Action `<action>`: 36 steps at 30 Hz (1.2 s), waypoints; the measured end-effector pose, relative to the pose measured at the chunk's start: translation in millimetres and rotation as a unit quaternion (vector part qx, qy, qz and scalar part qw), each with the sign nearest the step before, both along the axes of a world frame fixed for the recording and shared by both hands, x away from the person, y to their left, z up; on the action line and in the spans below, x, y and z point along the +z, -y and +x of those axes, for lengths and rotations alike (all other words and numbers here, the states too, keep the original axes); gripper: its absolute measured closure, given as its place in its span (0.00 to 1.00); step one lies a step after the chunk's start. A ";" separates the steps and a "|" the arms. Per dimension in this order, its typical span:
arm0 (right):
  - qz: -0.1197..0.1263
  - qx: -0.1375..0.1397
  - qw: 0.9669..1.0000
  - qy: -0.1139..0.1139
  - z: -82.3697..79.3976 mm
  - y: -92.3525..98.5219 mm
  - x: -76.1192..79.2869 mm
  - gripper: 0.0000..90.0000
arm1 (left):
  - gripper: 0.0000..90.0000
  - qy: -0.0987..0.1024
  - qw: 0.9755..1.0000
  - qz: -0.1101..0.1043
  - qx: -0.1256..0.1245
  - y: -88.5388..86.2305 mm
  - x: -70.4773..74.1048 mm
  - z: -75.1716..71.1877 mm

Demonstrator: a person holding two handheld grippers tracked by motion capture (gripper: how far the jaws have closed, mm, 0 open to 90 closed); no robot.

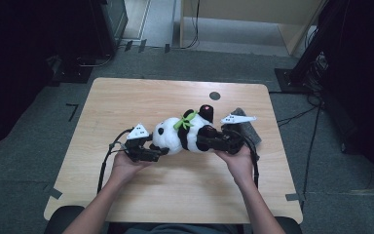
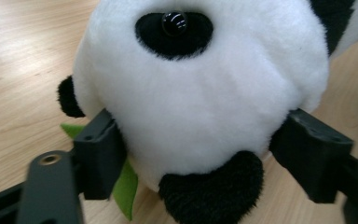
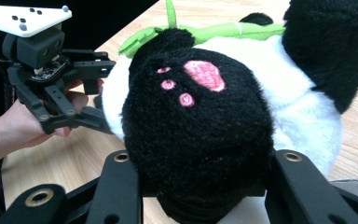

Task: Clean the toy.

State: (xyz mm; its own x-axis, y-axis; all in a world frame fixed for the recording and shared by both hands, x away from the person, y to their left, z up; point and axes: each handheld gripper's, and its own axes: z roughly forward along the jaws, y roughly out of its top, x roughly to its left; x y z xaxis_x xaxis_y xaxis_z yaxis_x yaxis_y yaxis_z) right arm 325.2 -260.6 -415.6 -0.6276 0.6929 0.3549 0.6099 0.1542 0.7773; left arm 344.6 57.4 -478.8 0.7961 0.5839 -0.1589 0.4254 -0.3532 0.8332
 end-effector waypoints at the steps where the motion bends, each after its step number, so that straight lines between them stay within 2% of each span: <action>1: 0.000 0.000 1.000 0.002 -0.6 -0.7 -0.4 0.68 | 0.31 0.002 1.000 0.001 0.002 -0.1 0.3 -0.4; 3: 0.002 -0.001 1.000 0.002 -0.7 -0.1 -0.7 0.68 | 0.42 0.004 1.000 0.002 0.002 -0.7 2.7 -0.9; 6: 0.001 -0.001 1.000 0.003 -0.3 2.7 -1.5 0.66 | 0.56 -0.010 1.000 0.004 -0.003 -1.8 7.1 -0.2; 9: -0.012 -0.007 1.000 0.015 -0.3 4.7 -2.6 0.59 | 0.65 -0.034 0.999 -0.008 -0.016 -5.1 11.8 2.8; 12: -0.003 -0.006 0.999 0.031 -0.5 8.1 -2.5 0.50 | 0.70 -0.040 0.999 -0.023 -0.019 -7.5 16.4 4.1; 15: -0.006 0.003 0.998 0.059 -0.8 11.2 -1.9 0.41 | 0.72 -0.054 0.998 -0.032 -0.022 -11.6 22.7 6.2; 17: -0.008 0.022 0.996 0.087 -0.9 12.3 -4.4 0.35 | 0.73 -0.064 0.997 -0.039 -0.022 -16.0 25.6 7.8; 18: -0.008 0.025 0.995 0.092 -1.1 12.4 -5.4 0.33 | 0.73 -0.066 0.997 -0.036 -0.024 -17.5 27.0 8.5; 23: -0.009 0.050 0.995 0.090 -0.3 13.2 -11.0 0.23 | 0.73 -0.071 0.997 -0.031 -0.026 -24.7 35.6 9.8; 27: -0.012 0.068 0.994 0.087 -1.3 14.6 -16.1 0.21 | 0.73 -0.078 0.996 -0.031 -0.022 -28.7 38.4 11.5; 30: -0.037 0.081 0.991 0.097 -3.3 16.9 -22.4 0.17 | 0.72 -0.080 0.996 -0.047 -0.018 -35.6 41.0 13.9; 32: -0.051 0.085 0.989 0.111 -4.4 16.7 -25.1 0.13 | 0.72 -0.087 0.994 -0.055 -0.027 -37.3 42.1 15.3; 33: -0.053 0.088 0.988 0.118 -4.7 15.1 -27.1 0.08 | 0.72 -0.088 0.994 -0.056 -0.033 -36.3 42.6 15.1; 36: -0.056 0.094 0.986 0.126 -3.3 8.5 -32.4 0.01 | 0.71 -0.097 0.993 -0.050 -0.044 -27.8 43.1 12.7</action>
State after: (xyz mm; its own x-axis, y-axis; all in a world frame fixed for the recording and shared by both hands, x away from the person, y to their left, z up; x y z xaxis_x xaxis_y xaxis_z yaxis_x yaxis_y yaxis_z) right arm 321.9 -269.1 -448.0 -0.8068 0.5825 0.0988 0.3520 0.3396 0.8722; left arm 357.3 85.2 -435.8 0.7926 0.4866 -0.3675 0.5517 -0.3156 0.7720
